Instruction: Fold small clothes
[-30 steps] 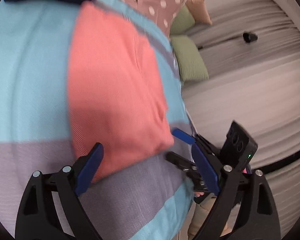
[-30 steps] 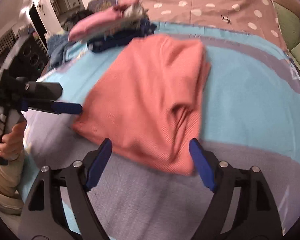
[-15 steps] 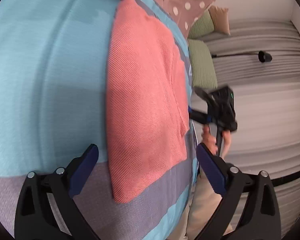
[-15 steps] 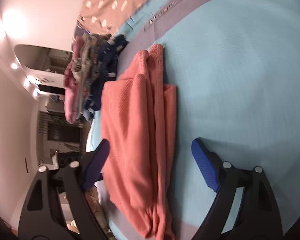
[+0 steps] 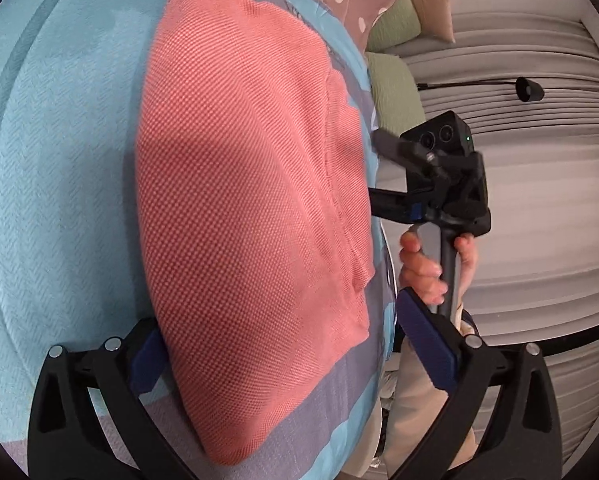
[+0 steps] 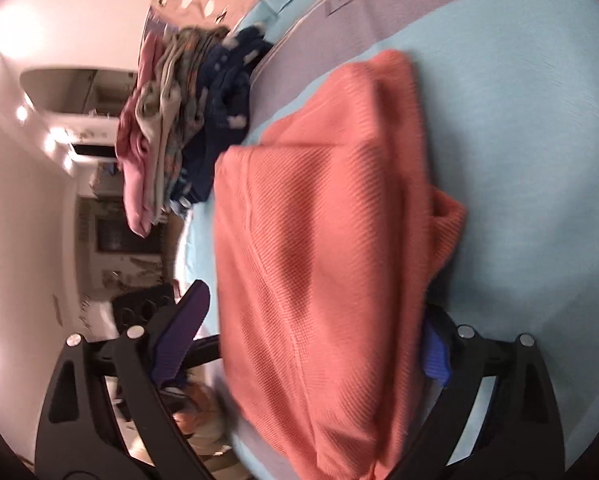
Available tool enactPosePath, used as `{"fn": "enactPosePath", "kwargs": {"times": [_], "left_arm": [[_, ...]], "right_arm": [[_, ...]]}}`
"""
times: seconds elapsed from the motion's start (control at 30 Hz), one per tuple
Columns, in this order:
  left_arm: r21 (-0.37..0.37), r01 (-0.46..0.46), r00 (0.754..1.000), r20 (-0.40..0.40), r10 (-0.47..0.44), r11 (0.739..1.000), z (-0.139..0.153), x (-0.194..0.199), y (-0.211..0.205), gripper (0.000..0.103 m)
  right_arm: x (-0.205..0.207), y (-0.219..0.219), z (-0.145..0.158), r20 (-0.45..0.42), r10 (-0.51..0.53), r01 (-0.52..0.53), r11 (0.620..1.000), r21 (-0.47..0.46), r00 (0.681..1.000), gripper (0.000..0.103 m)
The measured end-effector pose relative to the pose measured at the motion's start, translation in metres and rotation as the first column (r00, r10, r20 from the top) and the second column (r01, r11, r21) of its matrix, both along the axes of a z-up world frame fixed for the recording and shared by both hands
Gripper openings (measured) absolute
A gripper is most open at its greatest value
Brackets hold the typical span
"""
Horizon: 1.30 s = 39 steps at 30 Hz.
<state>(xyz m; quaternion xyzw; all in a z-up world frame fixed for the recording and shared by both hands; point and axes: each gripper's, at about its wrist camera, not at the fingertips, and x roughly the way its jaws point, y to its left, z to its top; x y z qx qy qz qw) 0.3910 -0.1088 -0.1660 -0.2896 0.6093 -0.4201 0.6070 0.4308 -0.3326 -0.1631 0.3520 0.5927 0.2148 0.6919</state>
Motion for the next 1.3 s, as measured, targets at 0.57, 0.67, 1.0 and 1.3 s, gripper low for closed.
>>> {"fn": "enactPosePath", "kwargs": {"times": [0.57, 0.67, 1.0, 1.3], "left_arm": [[-0.001, -0.096, 0.97, 0.224, 0.094, 0.995, 0.079, 0.009, -0.008, 0.026], [-0.038, -0.074, 0.96, 0.267, 0.081, 0.997, 0.113, 0.024, -0.026, 0.026], [-0.122, -0.056, 0.971, 0.225, 0.082, 0.991, 0.114, 0.122, -0.138, 0.027], [-0.023, -0.057, 0.996, 0.067, 0.058, 0.998, 0.0, 0.173, -0.18, 0.027]], "right_arm": [[-0.009, -0.001, 0.111, 0.252, 0.015, 0.043, 0.974, -0.221, 0.968, 0.017], [0.003, -0.028, 0.162, 0.307, 0.0, 0.082, 0.963, -0.257, 0.952, 0.017], [0.099, -0.144, 0.185, 0.245, -0.129, 0.215, 0.906, -0.366, 0.961, 0.018], [0.157, -0.206, 0.039, 0.062, -0.304, 0.306, 0.888, -0.344, 0.951, 0.025]]}}
